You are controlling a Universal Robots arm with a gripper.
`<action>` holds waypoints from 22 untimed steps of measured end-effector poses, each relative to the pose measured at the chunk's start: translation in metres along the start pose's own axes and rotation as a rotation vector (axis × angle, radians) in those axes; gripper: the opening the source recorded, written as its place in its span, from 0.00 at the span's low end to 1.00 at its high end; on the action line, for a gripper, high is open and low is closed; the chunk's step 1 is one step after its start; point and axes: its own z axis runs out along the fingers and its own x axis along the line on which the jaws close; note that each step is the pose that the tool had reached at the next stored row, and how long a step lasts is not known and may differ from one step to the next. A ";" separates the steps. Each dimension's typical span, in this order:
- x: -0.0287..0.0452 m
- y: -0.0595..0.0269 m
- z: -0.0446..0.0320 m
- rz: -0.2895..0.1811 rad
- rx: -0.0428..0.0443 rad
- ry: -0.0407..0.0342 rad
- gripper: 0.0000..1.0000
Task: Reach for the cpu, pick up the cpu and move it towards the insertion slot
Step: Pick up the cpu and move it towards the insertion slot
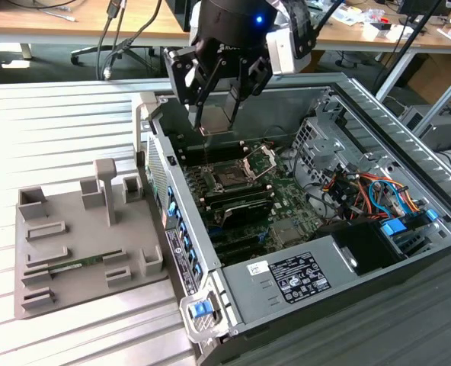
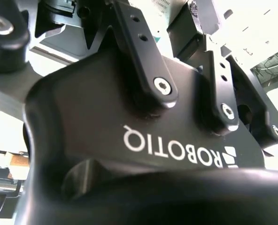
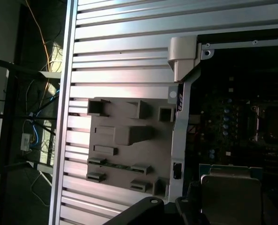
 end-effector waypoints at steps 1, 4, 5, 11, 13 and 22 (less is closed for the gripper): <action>-0.0020 -0.0002 0.0000 0.000 0.0000 0.0000 0.55; -0.0062 -0.0006 0.0000 0.000 0.0000 0.0000 0.55; -0.0076 -0.0007 0.0000 0.000 0.0000 0.0000 0.55; -0.0136 -0.0012 0.0000 0.000 0.0000 0.0000 0.55; -0.0155 -0.0014 0.0000 0.000 0.0000 0.0000 0.55; -0.0237 -0.0021 0.0000 0.000 0.0000 0.0000 0.55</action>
